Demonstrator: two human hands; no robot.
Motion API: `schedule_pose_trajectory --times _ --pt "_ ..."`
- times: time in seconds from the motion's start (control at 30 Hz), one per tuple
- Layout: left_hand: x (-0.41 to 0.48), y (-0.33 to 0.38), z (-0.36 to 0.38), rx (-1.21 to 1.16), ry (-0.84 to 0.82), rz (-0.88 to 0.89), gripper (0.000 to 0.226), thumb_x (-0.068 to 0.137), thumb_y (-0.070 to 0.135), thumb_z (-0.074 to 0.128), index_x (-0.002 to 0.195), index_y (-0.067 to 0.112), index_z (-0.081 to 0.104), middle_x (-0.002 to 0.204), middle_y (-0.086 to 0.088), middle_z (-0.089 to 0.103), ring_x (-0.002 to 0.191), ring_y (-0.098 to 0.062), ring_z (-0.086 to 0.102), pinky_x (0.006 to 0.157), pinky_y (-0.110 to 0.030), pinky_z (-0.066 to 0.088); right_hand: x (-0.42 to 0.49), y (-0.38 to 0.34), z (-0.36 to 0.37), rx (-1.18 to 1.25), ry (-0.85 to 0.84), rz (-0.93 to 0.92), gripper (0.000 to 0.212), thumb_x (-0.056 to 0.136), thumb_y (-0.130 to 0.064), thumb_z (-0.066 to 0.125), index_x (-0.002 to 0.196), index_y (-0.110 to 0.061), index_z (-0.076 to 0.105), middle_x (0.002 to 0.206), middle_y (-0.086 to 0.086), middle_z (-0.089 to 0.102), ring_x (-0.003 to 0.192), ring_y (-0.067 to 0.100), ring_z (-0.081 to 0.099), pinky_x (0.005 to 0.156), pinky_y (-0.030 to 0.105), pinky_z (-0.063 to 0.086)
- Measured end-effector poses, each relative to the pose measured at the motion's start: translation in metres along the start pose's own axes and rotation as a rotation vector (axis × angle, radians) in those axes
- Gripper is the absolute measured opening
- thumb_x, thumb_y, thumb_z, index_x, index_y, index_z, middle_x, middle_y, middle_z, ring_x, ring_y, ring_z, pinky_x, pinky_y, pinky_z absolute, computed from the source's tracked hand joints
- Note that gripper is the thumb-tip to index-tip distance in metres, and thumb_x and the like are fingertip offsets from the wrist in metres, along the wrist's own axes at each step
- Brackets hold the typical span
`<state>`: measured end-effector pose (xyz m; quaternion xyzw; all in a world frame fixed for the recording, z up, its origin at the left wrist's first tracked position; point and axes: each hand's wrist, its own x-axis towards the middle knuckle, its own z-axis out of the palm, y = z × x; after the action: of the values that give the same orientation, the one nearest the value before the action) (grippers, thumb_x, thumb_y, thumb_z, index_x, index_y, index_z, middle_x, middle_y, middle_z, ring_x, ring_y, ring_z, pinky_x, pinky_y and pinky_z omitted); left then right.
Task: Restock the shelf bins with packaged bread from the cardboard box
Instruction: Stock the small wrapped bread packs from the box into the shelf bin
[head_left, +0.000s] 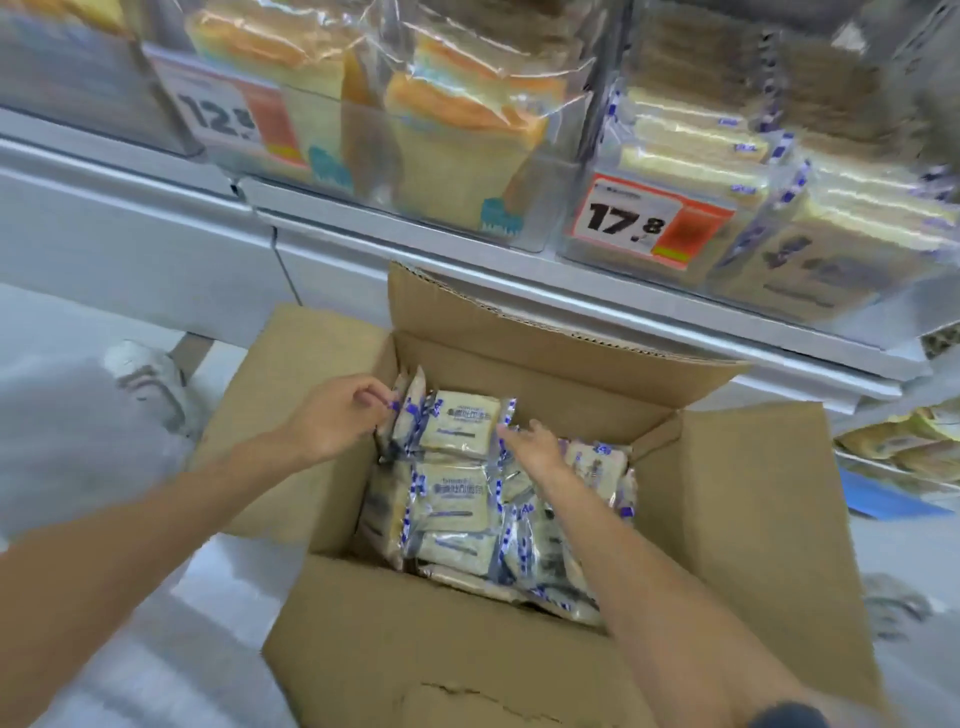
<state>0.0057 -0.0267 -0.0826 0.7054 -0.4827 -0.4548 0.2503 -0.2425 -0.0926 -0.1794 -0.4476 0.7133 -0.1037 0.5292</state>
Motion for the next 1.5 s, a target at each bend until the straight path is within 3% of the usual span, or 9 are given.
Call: schedule_pose_trajectory --times 0.13,0.3,0.4,0.57,0.77,0.9,1.03,1.23,1.5 --pt "0.012 -0.007 0.008 -0.066 -0.004 -0.052 0.012 0.079 0.009 0.062 0.09 0.011 0.066 0.071 0.001 0.061 0.059 -0.003 0.055 0.06 -0.023 0.041 0.032 0.008 0.034 0.067 0.038 0.019 0.027 0.085 -0.032 0.074 0.089 -0.008 0.063 0.093 0.01 0.068 0.086 0.026 0.063 0.078 0.033 0.051" --pt "0.026 -0.005 0.027 -0.094 0.059 -0.088 0.015 0.087 0.001 0.059 0.091 0.015 0.063 0.088 -0.002 0.066 0.071 -0.012 0.058 0.074 -0.026 0.046 0.004 0.008 -0.009 0.083 0.062 -0.221 0.019 0.092 -0.013 0.065 0.102 -0.005 0.05 0.087 0.013 0.059 0.073 0.019 0.054 0.062 0.031 0.044" --pt "0.026 0.004 0.042 -0.136 -0.007 -0.115 0.042 0.089 0.021 0.068 0.128 0.012 0.053 0.113 0.001 0.06 0.101 -0.015 0.06 0.09 -0.026 0.045 -0.029 0.005 -0.043 0.259 -0.095 -0.231 0.024 0.091 -0.012 0.067 0.104 0.001 0.052 0.081 0.012 0.06 0.073 0.019 0.055 0.07 0.032 0.044" --pt "0.013 -0.002 0.035 -0.271 -0.107 -0.208 0.037 0.083 0.025 0.076 0.109 0.002 0.065 0.096 -0.012 0.071 0.086 -0.029 0.065 0.078 -0.033 0.051 -0.046 0.002 -0.041 0.31 -0.42 -0.196 0.043 0.091 -0.01 0.063 0.133 -0.01 0.053 0.122 0.007 0.067 0.112 0.02 0.064 0.102 0.032 0.048" --pt "-0.005 -0.013 -0.007 -0.392 0.059 -0.168 0.024 0.092 0.011 0.064 0.116 0.007 0.064 0.108 -0.009 0.071 0.096 -0.024 0.067 0.075 -0.029 0.053 -0.022 0.033 0.017 -0.532 -0.238 -0.316 0.064 0.087 -0.033 0.071 0.143 -0.016 0.044 0.141 0.005 0.048 0.13 0.022 0.041 0.106 0.035 0.036" --pt "-0.012 -0.016 -0.007 -0.441 0.068 -0.158 0.03 0.094 0.01 0.06 0.124 0.008 0.058 0.115 -0.008 0.069 0.099 -0.021 0.068 0.083 -0.033 0.056 -0.017 0.05 0.031 -0.9 -0.171 -0.427 0.037 0.08 -0.039 0.074 0.106 -0.02 0.056 0.127 0.003 0.049 0.121 0.025 0.042 0.098 0.037 0.038" --pt "-0.013 -0.01 0.003 -0.402 0.041 -0.133 0.033 0.095 0.013 0.06 0.128 0.011 0.055 0.122 -0.008 0.066 0.106 -0.024 0.066 0.095 -0.047 0.052 -0.024 0.056 0.027 -0.813 -0.331 -0.348 0.044 0.086 -0.022 0.071 0.122 -0.015 0.048 0.107 0.004 0.055 0.101 0.023 0.054 0.07 0.029 0.04" --pt "-0.022 0.015 0.016 -0.247 0.017 0.006 0.021 0.097 0.02 0.057 0.118 0.023 0.054 0.106 0.008 0.066 0.102 -0.019 0.065 0.077 -0.027 0.053 -0.071 0.0 -0.076 -0.713 -0.196 -0.597 0.028 0.084 -0.004 0.063 0.1 -0.027 0.061 0.098 -0.007 0.064 0.092 0.019 0.062 0.071 0.032 0.045" --pt "-0.069 0.142 0.058 -0.334 -0.232 0.228 0.052 0.083 0.066 0.056 0.12 0.03 0.051 0.112 0.007 0.07 0.105 -0.017 0.066 0.098 -0.045 0.048 -0.165 -0.08 -0.174 -0.342 0.047 -0.753 0.028 0.079 -0.01 0.072 0.1 -0.025 0.063 0.09 -0.012 0.065 0.079 0.003 0.059 0.073 0.028 0.045"
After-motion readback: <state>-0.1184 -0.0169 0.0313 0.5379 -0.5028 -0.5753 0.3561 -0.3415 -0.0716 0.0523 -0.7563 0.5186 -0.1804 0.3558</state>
